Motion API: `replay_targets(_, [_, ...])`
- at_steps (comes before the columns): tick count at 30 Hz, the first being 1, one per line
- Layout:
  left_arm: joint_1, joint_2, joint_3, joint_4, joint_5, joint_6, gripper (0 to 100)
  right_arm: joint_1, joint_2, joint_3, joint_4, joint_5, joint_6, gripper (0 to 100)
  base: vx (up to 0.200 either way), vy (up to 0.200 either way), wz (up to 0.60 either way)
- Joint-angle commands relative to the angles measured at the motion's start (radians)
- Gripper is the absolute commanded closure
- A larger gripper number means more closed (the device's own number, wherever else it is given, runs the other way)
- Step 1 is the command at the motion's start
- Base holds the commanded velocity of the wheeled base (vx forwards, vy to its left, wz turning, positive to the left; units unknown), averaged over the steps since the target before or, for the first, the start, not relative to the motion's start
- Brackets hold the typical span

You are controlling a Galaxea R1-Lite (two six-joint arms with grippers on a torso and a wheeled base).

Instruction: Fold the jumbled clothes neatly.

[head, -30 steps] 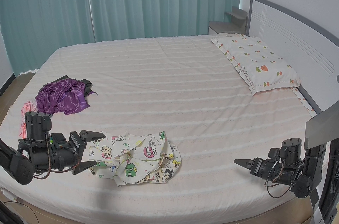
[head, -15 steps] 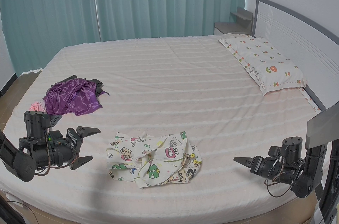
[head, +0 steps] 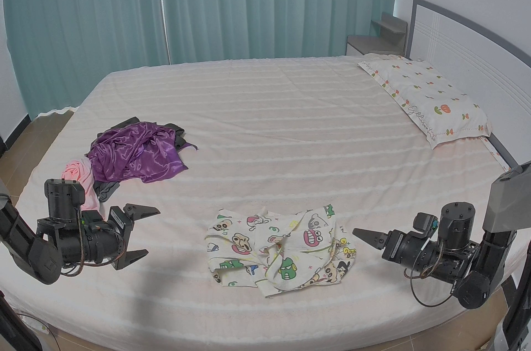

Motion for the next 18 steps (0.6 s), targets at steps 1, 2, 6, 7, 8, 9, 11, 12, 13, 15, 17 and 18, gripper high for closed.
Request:
replay_targets(1, [-0.001, 0.022, 0.010, 0.000, -0.035, -0.002, 0, 0.131, 0.072, -0.113, -0.018, -0.015, 0.000, 0, 0.000, 0.000, 0.00])
replay_targets(2, [-0.001, 0.022, 0.010, 0.000, -0.035, -0.002, 0, 0.131, 0.072, -0.113, -0.018, -0.015, 0.000, 0, 0.000, 0.000, 0.00])
replay_targets(6, [-0.004, 0.025, 0.036, -0.017, -0.073, -0.002, 0, 0.198, 0.182, -0.240, 0.046, -0.038, -0.006, 0, 0.000, 0.000, 0.00])
replay_targets(7, [-0.004, 0.026, 0.041, -0.027, -0.075, -0.002, 0, 0.201, 0.196, -0.260, 0.069, -0.038, -0.007, 0, 0.000, 0.000, 0.00])
replay_targets(8, [-0.004, 0.034, 0.044, -0.040, -0.075, -0.002, 0, 0.203, 0.213, -0.283, 0.095, -0.038, -0.012, 0, 0.000, 0.000, 0.00])
replay_targets(9, [-0.004, 0.042, 0.053, -0.059, -0.075, -0.002, 0, 0.204, 0.228, -0.308, 0.118, -0.038, -0.021, 0, 0.000, 0.000, 0.00])
replay_targets(11, [-0.004, 0.057, 0.069, -0.100, -0.075, 0.000, 0, 0.204, 0.256, -0.349, 0.155, -0.038, -0.046, 0, 0.000, 0.000, 0.00])
replay_targets(12, [-0.004, 0.071, 0.078, -0.126, -0.073, 0.000, 0, 0.204, 0.278, -0.372, 0.177, -0.038, -0.061, 0, 0.000, 0.000, 0.00])
replay_targets(13, [-0.004, 0.080, 0.082, -0.143, -0.073, 0.002, 0, 0.204, 0.291, -0.392, 0.190, -0.038, -0.070, 0, 0.000, 0.000, 0.00])
replay_targets(15, [-0.004, 0.098, 0.088, -0.175, -0.070, 0.002, 0, 0.204, 0.313, -0.427, 0.213, -0.038, -0.084, 0, 0.000, 0.000, 0.00])
replay_targets(17, [-0.004, 0.106, 0.098, -0.198, -0.068, 0.002, 0, 0.209, 0.317, -0.446, 0.233, -0.038, -0.090, 0, 0.000, 0.000, 0.00])
replay_targets(18, [-0.004, 0.106, 0.099, -0.203, -0.068, 0.002, 0, 0.212, 0.317, -0.450, 0.244, -0.038, -0.092, 0, 0.000, 0.000, 0.00])
